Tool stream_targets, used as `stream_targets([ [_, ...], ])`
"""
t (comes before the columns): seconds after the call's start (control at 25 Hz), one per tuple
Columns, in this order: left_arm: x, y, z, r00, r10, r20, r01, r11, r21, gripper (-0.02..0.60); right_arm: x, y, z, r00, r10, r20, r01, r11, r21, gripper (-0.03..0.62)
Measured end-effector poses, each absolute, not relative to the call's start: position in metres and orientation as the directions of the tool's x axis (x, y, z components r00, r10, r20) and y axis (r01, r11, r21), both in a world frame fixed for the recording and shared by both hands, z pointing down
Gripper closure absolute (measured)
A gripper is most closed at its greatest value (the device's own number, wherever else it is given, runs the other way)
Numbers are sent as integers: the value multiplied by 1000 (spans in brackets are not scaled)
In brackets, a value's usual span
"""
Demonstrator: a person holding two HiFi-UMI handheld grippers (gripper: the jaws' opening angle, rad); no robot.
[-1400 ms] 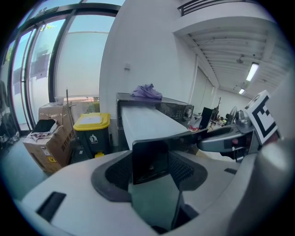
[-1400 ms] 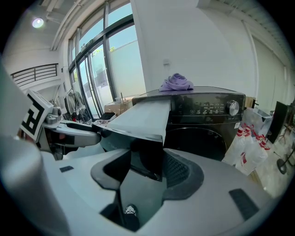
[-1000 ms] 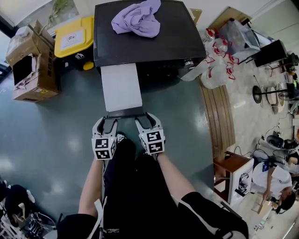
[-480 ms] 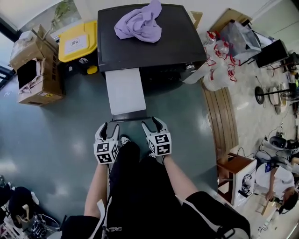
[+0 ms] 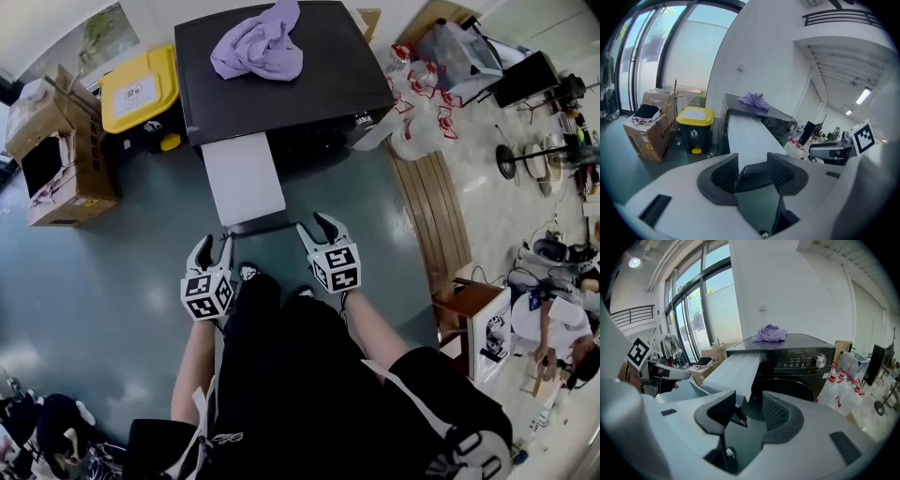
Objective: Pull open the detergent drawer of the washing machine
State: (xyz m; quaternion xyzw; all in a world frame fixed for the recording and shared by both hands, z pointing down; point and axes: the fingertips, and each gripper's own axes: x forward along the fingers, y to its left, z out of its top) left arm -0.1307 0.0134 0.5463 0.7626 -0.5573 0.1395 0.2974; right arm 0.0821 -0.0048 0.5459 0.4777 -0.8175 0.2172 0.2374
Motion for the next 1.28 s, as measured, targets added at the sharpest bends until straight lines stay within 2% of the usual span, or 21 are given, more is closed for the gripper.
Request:
stream_targets([
  [0.12,-124,-1,541,355,-761,543,-928,-216,304,439,79,-13,536,-414,-683,602,-887,453,-96,455],
  [0.2,-119,-10,539,374,-746,550,-922,-235,309,475,71,-16,533,-404,-681,610,-885,459,-74,566],
  [0.24,-116,-14,537,389,-739,550,-915,-243,322,493,65,-17,533,-403,-677,616,-883,464,-68,585],
  [0.4,-106,-30,526,455,-710,537,-885,-291,364,544,41,-23,535,-400,-653,643,-885,458,-84,585],
  [0.6,-93,-42,518,483,-693,536,-875,-347,339,560,25,-33,530,-419,-643,641,-880,461,-113,585],
  [1.0,-93,-62,458,371,-795,479,-926,-276,258,560,-5,-62,456,-552,-654,518,-799,592,-105,585],
  [1.28,-93,-81,370,321,-896,308,-944,-276,182,560,-8,-94,372,-602,-711,364,-772,634,-40,585],
])
